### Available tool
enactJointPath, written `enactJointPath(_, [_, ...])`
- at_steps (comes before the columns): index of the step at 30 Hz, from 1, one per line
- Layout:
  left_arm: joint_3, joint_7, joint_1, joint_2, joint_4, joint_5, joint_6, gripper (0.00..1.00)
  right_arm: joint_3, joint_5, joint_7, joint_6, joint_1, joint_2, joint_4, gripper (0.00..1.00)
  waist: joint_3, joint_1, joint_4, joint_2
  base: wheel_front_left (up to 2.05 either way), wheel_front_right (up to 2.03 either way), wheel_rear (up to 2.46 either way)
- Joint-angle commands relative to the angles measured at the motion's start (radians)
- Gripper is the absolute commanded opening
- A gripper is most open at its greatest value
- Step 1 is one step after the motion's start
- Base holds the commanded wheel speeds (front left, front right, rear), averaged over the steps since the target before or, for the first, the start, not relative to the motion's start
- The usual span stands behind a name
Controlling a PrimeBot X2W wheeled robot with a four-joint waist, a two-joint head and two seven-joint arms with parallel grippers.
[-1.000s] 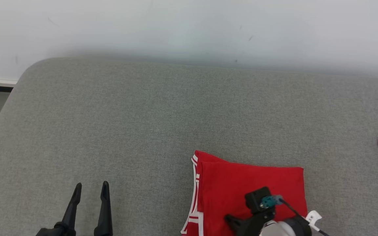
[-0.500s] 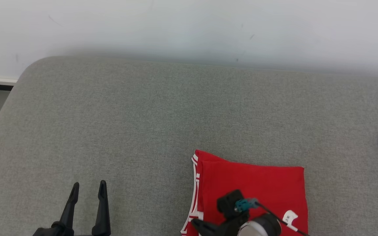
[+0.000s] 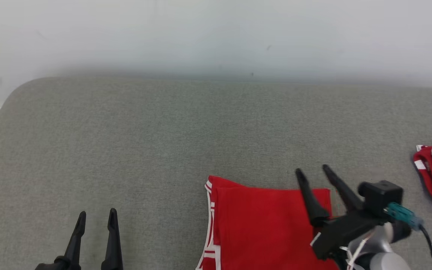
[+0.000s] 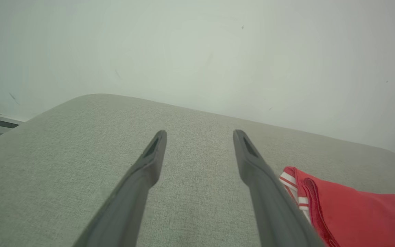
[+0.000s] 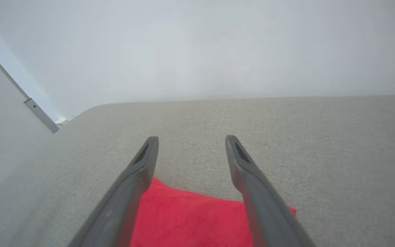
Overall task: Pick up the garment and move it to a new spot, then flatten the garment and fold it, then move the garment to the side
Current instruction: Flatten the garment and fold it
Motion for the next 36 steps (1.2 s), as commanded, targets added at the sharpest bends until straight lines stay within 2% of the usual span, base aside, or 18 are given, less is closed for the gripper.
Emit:
enactJointPath(1, [-0.001, -0.003, 0.013, -0.001, 0.005, -0.006, 0.003, 1.0, -0.022, -0.027, -0.031, 0.001, 0.021, 0.0, -0.008, 1.0, -0.01, 0.0, -0.022, 0.0, 0.0, 0.0, 0.0])
enactJointPath(11, [-0.001, -0.003, 0.022, -0.001, 0.051, -0.025, 0.001, 1.0, -0.149, -0.115, -0.268, 0.001, 0.1, -0.001, 0.04, 1.0, -0.054, 0.0, -0.078, 0.0, 0.0, 0.0, 0.0])
enactJointPath(17, [0.006, -0.003, 0.046, 0.0, 0.071, 0.003, 0.001, 1.0, -0.165, -0.142, -0.337, 0.001, 0.126, 0.0, 0.119, 1.0, -0.076, 0.0, -0.104, 0.0, 0.0, 0.0, 0.0])
enactJointPath(36, [0.032, -0.003, 0.079, -0.001, 0.06, 0.014, 0.001, 1.0, -0.132, -0.125, -0.36, 0.001, 0.105, 0.0, 0.208, 1.0, -0.087, 0.0, -0.107, 0.0, 0.0, 0.0, 0.0])
